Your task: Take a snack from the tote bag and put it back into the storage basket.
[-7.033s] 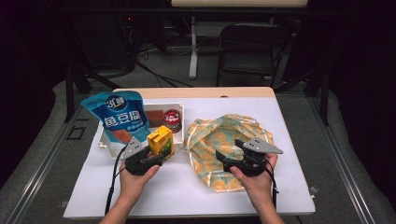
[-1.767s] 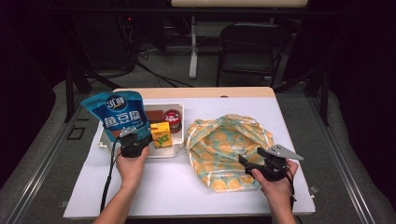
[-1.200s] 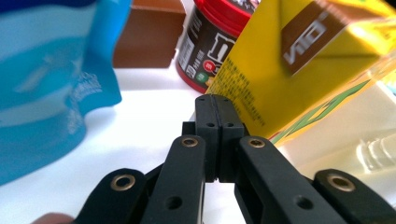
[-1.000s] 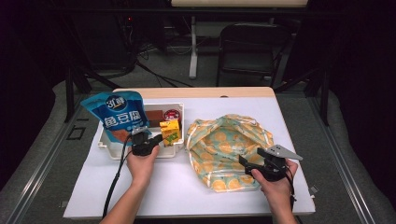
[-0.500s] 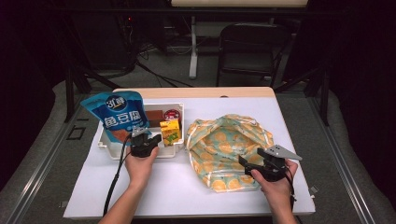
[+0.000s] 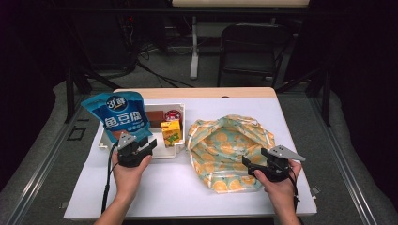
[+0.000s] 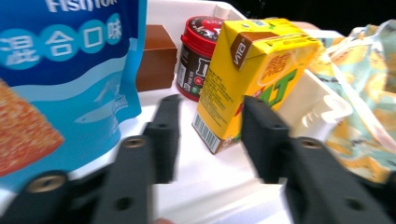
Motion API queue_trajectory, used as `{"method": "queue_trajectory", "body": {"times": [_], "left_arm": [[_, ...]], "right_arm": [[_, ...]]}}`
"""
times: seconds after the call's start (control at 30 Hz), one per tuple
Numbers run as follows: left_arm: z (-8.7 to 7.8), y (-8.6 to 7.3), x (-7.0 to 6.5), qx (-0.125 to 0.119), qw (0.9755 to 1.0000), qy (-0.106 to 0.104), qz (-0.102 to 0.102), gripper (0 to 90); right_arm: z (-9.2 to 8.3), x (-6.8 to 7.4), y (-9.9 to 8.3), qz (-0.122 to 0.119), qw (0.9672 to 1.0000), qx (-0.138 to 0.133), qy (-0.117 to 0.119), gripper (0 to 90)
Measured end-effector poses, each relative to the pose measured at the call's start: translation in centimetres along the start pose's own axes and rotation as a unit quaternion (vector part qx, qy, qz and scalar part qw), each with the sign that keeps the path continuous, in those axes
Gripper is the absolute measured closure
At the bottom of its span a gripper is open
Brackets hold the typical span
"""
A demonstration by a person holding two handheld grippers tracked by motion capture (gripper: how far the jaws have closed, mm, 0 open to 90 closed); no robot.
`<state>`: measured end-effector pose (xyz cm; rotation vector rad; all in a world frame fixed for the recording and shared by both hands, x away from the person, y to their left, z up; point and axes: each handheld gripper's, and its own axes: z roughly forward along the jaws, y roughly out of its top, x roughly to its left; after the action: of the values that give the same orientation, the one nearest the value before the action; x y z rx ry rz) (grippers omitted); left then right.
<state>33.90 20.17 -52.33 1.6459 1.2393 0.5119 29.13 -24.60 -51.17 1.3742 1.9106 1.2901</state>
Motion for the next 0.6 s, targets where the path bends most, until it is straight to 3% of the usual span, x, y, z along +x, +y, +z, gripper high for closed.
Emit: {"method": "queue_trajectory", "body": {"times": [0.07,0.2,0.23,0.3,0.47,0.6], "left_arm": [[-0.7,-0.1,0.0,-0.001,0.9999,-0.011,0.003,39.9],[-1.8,-0.5,0.1,0.009,0.9998,-0.009,0.013,16.3],[-2.1,-0.7,0.4,0.01,0.9997,-0.019,0.012,15.2],[-2.6,-1.1,0.7,0.011,0.9995,-0.019,0.02,11.7],[-4.4,-1.3,1.6,0.004,0.9979,-0.06,0.024,1.3],[-5.6,-1.5,2.2,-0.002,0.9975,-0.061,0.037,0.5]], "right_arm": [[-0.1,-0.1,0.0,-0.003,1.0,0.002,-0.002,15.5],[-0.3,-0.4,0.0,0.0,1.0,0.001,-0.004,15.2],[-0.3,-0.4,0.0,0.001,1.0,-0.001,-0.002,15.0],[-0.3,-0.5,0.0,0.0,1.0,-0.002,-0.005,14.9],[-0.4,-0.8,-0.1,-0.002,1.0,-0.002,-0.009,14.4],[-0.6,-1.2,-0.2,-0.006,0.9999,0.004,-0.009,14.3]]}}
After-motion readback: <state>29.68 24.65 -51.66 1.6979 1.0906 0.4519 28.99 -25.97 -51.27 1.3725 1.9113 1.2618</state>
